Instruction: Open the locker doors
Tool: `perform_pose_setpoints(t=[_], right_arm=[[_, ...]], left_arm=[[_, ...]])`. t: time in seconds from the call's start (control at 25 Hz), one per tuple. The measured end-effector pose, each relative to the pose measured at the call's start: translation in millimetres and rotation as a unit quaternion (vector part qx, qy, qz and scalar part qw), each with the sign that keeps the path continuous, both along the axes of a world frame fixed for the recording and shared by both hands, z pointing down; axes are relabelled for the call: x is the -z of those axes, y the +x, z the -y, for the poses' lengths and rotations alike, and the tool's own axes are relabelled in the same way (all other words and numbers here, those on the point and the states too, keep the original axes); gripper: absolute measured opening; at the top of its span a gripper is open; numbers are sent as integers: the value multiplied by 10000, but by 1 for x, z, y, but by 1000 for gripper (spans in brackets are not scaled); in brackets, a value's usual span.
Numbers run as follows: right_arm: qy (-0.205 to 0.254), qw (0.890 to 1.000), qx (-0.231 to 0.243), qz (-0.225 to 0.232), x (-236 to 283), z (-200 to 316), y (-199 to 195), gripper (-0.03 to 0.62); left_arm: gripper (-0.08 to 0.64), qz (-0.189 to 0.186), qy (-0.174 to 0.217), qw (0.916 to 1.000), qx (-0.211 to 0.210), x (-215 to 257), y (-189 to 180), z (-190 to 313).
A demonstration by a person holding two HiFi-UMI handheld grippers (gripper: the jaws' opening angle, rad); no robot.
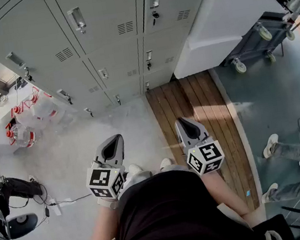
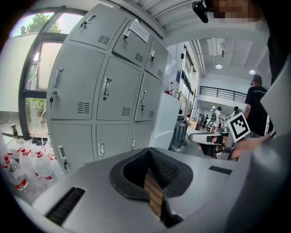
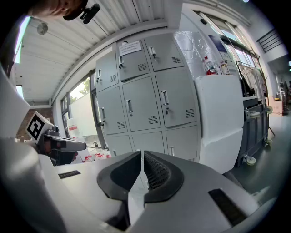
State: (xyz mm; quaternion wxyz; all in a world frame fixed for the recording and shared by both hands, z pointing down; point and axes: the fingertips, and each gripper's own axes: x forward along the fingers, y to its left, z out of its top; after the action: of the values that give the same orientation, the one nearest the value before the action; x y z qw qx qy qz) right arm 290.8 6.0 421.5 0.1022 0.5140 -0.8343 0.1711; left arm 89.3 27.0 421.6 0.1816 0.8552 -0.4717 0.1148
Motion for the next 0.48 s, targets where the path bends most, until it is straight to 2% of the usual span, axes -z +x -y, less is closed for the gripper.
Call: perform_pose_setpoints(t=[0.32, 0.48], right_arm=[[-29, 10000, 6, 52, -2, 5, 47, 46], [-89, 9998, 8, 176, -9, 9, 70, 46]], left_arm=[[17, 192, -27, 9997, 162, -2, 41, 2], [17, 382, -59, 9983, 428, -9, 49, 3]])
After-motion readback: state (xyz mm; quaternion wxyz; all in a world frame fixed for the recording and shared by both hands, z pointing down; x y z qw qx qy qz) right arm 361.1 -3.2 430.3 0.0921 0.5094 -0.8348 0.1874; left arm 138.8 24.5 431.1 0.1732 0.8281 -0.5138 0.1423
